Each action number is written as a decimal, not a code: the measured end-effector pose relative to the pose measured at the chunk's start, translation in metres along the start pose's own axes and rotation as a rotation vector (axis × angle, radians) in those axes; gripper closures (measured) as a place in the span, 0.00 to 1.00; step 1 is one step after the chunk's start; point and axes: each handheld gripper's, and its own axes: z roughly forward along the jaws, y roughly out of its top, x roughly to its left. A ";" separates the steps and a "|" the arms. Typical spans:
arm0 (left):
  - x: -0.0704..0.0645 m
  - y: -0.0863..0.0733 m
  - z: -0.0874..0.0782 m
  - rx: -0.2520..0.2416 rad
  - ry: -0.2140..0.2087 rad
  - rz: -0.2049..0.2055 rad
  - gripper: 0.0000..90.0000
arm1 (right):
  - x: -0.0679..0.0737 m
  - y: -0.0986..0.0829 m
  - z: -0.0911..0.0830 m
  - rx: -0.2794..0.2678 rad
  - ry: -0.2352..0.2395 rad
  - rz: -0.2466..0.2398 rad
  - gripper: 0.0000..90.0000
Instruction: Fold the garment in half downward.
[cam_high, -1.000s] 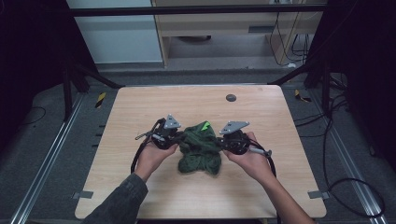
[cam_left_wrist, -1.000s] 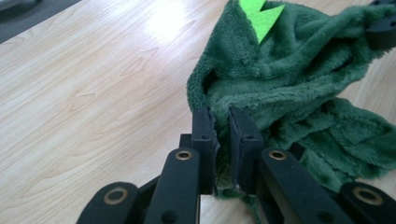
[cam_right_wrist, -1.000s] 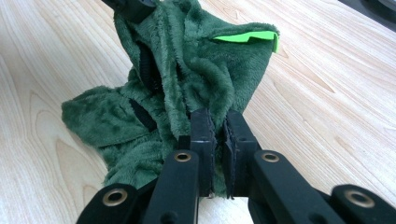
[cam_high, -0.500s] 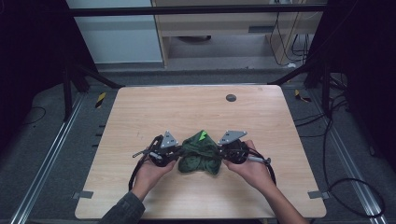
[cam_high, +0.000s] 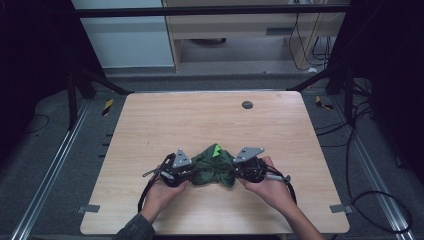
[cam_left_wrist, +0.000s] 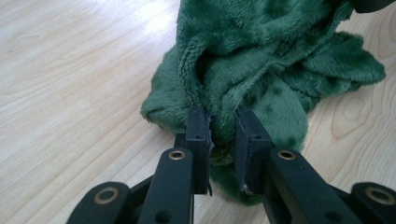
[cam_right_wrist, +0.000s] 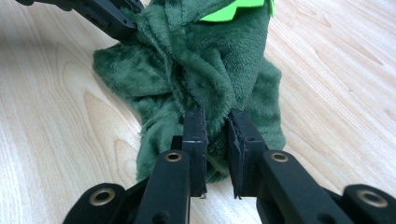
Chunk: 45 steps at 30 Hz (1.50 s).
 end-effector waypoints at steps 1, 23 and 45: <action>-0.001 -0.001 0.000 0.002 0.000 0.002 0.86 | 0.001 -0.001 0.000 0.000 0.002 0.001 0.86; -0.006 -0.012 0.000 -0.008 0.004 -0.010 0.79 | 0.010 -0.016 0.000 -0.001 0.015 0.008 0.77; -0.008 -0.019 -0.001 -0.010 0.009 -0.021 0.77 | 0.014 -0.023 0.001 0.008 0.017 0.014 0.72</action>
